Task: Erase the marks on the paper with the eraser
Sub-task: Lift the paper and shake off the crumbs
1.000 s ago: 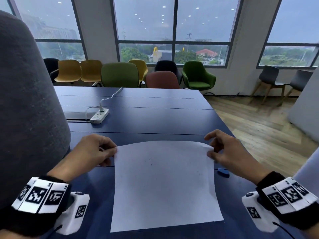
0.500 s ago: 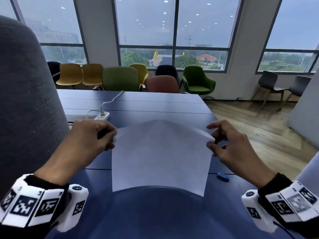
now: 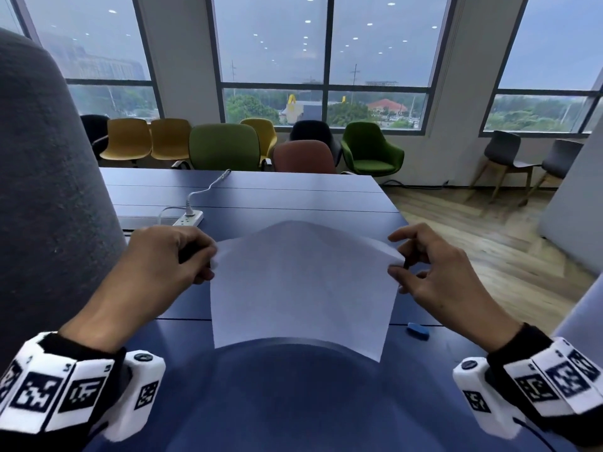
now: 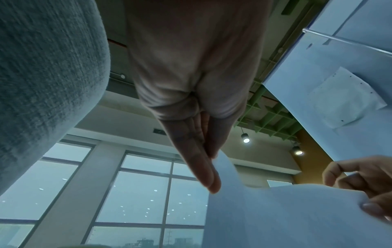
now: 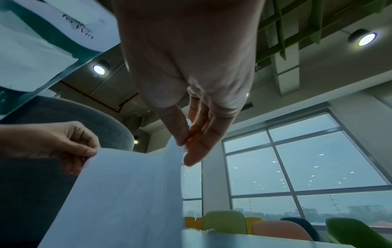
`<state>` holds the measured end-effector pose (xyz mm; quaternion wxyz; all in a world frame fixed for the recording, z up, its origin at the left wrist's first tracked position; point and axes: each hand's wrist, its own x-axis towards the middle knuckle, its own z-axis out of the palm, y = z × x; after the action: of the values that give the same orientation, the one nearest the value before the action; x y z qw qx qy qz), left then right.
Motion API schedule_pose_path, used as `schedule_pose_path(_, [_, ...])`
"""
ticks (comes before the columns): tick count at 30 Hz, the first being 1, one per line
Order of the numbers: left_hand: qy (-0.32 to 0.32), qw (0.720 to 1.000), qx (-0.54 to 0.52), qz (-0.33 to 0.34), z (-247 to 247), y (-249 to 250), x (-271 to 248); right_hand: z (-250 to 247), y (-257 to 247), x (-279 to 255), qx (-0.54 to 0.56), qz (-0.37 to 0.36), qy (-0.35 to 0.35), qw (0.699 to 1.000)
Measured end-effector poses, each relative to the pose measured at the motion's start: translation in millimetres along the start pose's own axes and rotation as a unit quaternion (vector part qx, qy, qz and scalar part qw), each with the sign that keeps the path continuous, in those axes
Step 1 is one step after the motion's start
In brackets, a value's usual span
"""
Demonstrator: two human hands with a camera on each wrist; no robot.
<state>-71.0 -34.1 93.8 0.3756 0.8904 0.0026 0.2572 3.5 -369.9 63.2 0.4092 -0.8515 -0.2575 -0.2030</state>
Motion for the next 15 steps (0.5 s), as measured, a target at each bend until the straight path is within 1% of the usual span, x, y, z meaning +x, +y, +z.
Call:
schedule_pose_path(2, [-0.016,1.0,0.002,-0.005,5.1,-0.7,1.9,2.5,1.5,-1.1,-0.016,0.0,-0.036,0.999])
schedule_pose_path(4, [-0.017,1.0,0.0,-0.009,5.8,-1.6,7.3,1.4,8.2,1.2,0.008,0.014,-0.035,0.999])
schedule_pose_path(6, [-0.006,1.0,0.0,-0.007,0.6,-1.3,17.2,-7.2,23.7,8.9,0.096,0.068,-0.014,0.993])
schedule_pose_path(7, [0.0,1.0,0.006,-0.005,-3.7,-0.5,24.2,-12.4,35.0,11.5,0.121,0.1,-0.006,0.988])
schedule_pose_path(8, [0.007,1.0,0.015,-0.002,-9.4,1.4,32.8,-16.8,48.4,12.7,0.108,0.121,-0.006,0.987])
schedule_pose_path(9, [0.011,0.999,0.03,0.003,-16.2,3.2,43.4,-20.2,62.7,11.9,0.055,0.131,-0.017,0.99])
schedule_pose_path(10, [0.014,0.999,0.047,0.011,-23.7,6.3,54.7,-21.6,77.0,9.0,-0.016,0.131,-0.052,0.99])
schedule_pose_path(11, [0.015,0.998,0.061,0.019,-30.5,8.9,66.8,-21.0,90.0,4.1,-0.092,0.128,-0.107,0.982])
schedule_pose_path(13, [0.018,0.998,0.06,0.024,-39.9,15.1,91.7,-14.4,108.3,-7.7,-0.199,0.128,-0.228,0.944])
schedule_pose_path(14, [0.017,0.998,0.051,0.019,-40.5,16.8,103.8,-9.6,113.3,-13.0,-0.233,0.131,-0.275,0.923])
schedule_pose_path(15, [0.012,0.999,0.043,0.012,-38.9,17.6,115.5,-4.1,115.8,-16.5,-0.257,0.134,-0.309,0.906])
